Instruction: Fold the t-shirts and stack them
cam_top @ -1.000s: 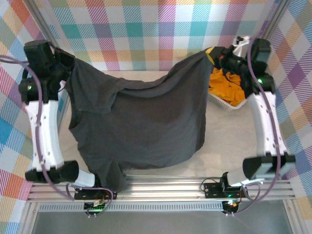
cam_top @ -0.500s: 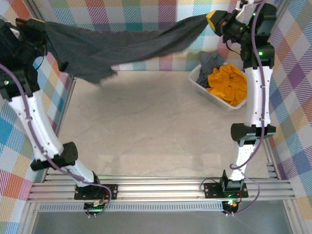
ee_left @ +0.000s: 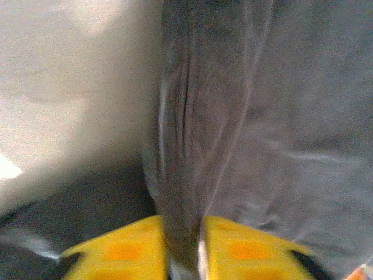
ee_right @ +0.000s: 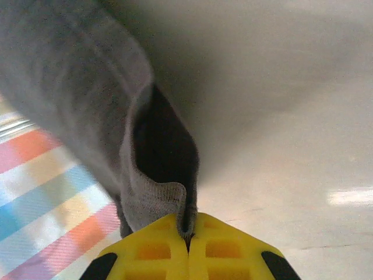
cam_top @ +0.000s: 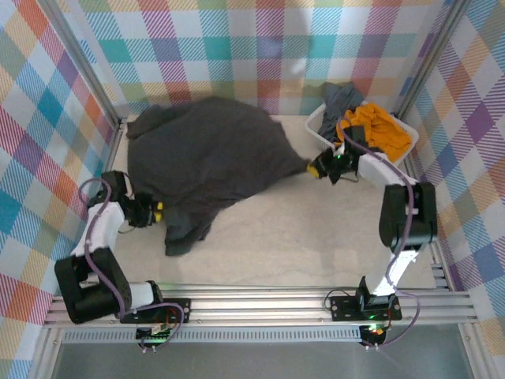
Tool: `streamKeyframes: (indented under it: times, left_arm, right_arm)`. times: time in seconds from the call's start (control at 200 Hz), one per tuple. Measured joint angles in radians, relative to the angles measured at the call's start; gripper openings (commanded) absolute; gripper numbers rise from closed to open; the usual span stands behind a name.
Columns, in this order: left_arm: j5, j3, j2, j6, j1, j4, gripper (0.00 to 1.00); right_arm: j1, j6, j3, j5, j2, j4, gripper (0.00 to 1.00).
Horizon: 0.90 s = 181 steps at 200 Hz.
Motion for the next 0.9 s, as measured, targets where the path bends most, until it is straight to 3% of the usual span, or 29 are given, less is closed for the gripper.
streamKeyframes:
  times: [0.095,0.25,0.465,0.69,0.905]
  left_arm:
    - [-0.001,-0.055,0.04,0.051,-0.002,0.0,0.34]
    - [-0.031,-0.084,0.001,0.111,-0.004,0.018,0.33]
    - [-0.108,-0.098,-0.136,0.134,-0.004,-0.027,0.23]
    - [-0.134,-0.141,-0.192,0.128,-0.004,-0.062,0.0]
    - [-0.177,-0.142,-0.256,0.126,-0.003,-0.11,0.0]
  right_arm:
    - [0.008,-0.03,-0.062,0.033,0.07,0.004,0.0]
    - [0.021,-0.067,-0.117,0.074,0.04,0.023,0.0]
    - [0.032,-0.111,-0.156,0.185,-0.112,-0.002,0.0]
    - [0.002,-0.149,-0.192,0.317,-0.233,-0.048,0.0]
    - [-0.043,-0.17,-0.239,0.372,-0.249,-0.093,0.0]
